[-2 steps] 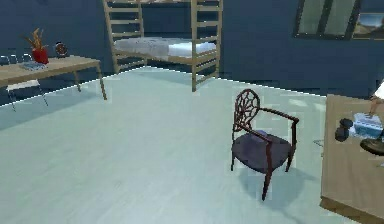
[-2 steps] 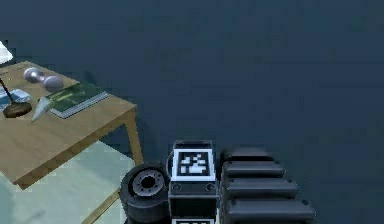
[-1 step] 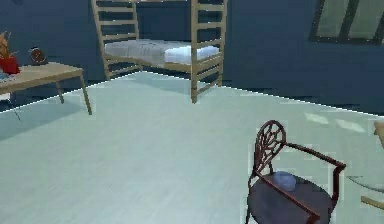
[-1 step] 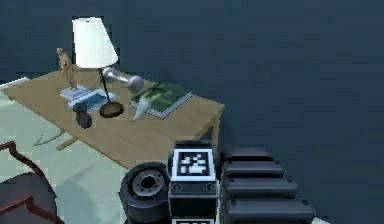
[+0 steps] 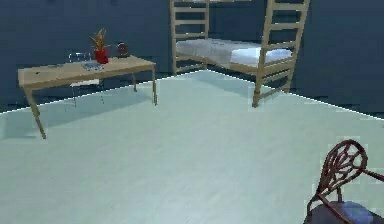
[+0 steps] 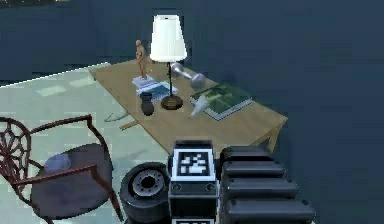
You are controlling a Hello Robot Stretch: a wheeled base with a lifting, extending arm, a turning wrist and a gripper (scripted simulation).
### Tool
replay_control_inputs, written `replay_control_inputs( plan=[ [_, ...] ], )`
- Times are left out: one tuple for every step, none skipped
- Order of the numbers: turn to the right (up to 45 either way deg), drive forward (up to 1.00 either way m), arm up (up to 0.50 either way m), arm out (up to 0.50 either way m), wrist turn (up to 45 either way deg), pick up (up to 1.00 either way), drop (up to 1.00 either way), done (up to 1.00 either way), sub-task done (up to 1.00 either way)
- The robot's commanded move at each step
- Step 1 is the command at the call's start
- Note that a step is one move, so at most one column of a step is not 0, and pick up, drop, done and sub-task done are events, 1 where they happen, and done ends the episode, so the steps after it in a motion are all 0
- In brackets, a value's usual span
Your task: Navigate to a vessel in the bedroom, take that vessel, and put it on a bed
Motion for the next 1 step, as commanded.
replay_control_inputs(
  plan=[
    [0.0,1.0,0.0,0.0,0.0,0.0,0.0,0.0,0.0]
  ],
)
